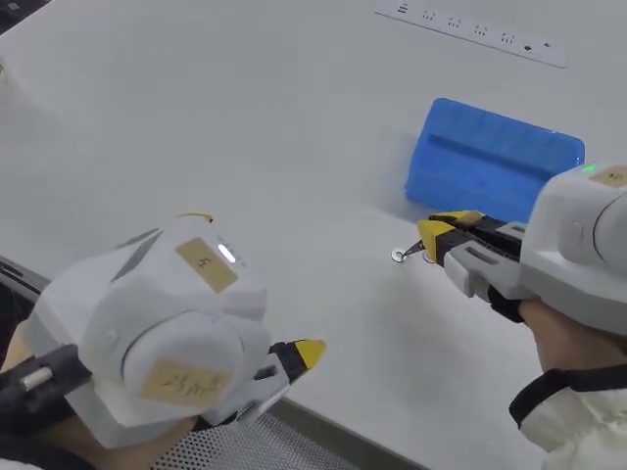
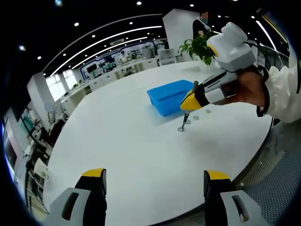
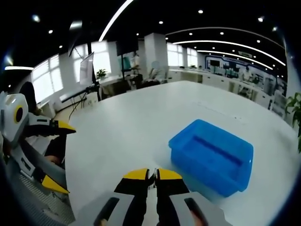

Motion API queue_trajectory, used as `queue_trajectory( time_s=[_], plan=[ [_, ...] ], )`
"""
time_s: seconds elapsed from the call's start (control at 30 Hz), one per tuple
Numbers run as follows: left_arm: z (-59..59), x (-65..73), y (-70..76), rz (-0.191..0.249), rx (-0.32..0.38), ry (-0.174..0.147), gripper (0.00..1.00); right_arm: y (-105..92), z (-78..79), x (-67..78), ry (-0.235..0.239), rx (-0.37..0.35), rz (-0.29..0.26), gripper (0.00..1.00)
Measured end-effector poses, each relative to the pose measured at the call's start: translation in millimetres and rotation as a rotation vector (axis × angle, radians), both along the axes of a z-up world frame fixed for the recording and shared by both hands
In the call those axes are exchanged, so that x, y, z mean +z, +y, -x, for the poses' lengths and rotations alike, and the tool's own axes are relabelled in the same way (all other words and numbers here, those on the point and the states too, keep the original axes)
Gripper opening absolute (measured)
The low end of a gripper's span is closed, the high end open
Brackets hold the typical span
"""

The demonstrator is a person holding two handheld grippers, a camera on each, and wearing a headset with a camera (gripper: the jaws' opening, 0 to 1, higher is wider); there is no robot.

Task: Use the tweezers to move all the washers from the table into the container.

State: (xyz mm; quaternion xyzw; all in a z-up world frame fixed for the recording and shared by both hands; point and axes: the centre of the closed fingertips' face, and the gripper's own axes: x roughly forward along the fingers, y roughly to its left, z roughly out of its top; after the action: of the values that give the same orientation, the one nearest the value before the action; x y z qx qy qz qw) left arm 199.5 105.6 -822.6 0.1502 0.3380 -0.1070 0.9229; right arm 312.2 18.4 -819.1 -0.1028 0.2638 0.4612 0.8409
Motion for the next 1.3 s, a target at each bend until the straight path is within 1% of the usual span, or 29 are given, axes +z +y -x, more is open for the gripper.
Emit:
queue_trajectory(
  time_s=[0.3, 0.4, 0.47, 0.53, 0.57, 0.73, 0.8, 0.83, 0.87, 0.9, 0.93, 0.97, 1.0, 1.07, 1.17, 1.3],
  plan=[
    [-0.4, -0.2, -0.3, -0.003, 0.002, 0.001, 0.87, -0.2, -2.9, 0.1, -0.002, -0.008, 0.002, 0.03],
    [-0.4, -0.6, -0.6, -0.004, 0.001, 0.003, 0.87, 0.4, -5.2, 1.1, 0.017, -0.019, -0.006, 0.03],
    [-0.4, -0.6, -0.8, -0.004, 0.0, 0.003, 0.87, 1.3, -4.8, 1.5, 0.015, -0.019, -0.009, 0.03],
    [-0.6, -0.7, -0.7, -0.004, 0.001, 0.003, 0.87, 1.9, -3.7, -0.5, 0.011, -0.014, 0.004, 0.02],
    [-0.6, -0.8, -0.5, -0.004, 0.002, 0.004, 0.87, 2.0, -4.4, 0.2, 0.004, -0.016, 0.003, 0.02],
    [-0.9, -0.9, -0.1, -0.005, 0.003, 0.004, 0.87, 3.1, -3.7, -0.2, 0.0, -0.004, 0.012, 0.03],
    [-0.9, -0.9, -0.1, -0.005, 0.002, 0.004, 0.87, 5.4, -2.6, -3.3, 0.007, 0.009, 0.031, 0.03],
    [-0.8, -1.1, -0.1, -0.006, 0.002, 0.005, 0.87, 5.6, 1.6, -10.7, 0.034, 0.029, 0.066, 0.03],
    [-0.7, -1.0, 0.0, -0.006, 0.001, 0.005, 0.87, 4.0, 3.8, -17.5, 0.055, 0.028, 0.098, 0.02],
    [-0.7, -1.1, 0.0, -0.006, 0.002, 0.005, 0.87, 2.2, 4.0, -24.3, 0.045, 0.029, 0.134, 0.02],
    [-0.5, -1.2, 0.0, -0.006, 0.002, 0.006, 0.87, 1.7, 4.7, -26.2, 0.03, 0.036, 0.151, 0.02],
    [-0.5, -1.2, 0.2, -0.007, 0.003, 0.005, 0.87, 4.5, 6.4, -23.9, 0.009, 0.051, 0.138, 0.02],
    [-0.3, -1.1, 0.4, -0.007, 0.004, 0.006, 0.87, 6.0, 7.5, -18.6, -0.002, 0.053, 0.12, 0.02],
    [-0.1, -1.4, 0.6, -0.006, 0.005, 0.007, 0.87, 7.5, 8.0, -16.6, 0.006, 0.059, 0.115, 0.01],
    [-0.3, -0.7, 0.5, -0.006, 0.004, 0.003, 0.86, 6.6, 7.2, -17.9, 0.023, 0.065, 0.121, 0.01],
    [0.3, -1.1, 0.3, -0.009, 0.002, 0.005, 0.86, 1.0, 6.7, -16.2, 0.054, 0.04, 0.114, 0.0]
  ],
)
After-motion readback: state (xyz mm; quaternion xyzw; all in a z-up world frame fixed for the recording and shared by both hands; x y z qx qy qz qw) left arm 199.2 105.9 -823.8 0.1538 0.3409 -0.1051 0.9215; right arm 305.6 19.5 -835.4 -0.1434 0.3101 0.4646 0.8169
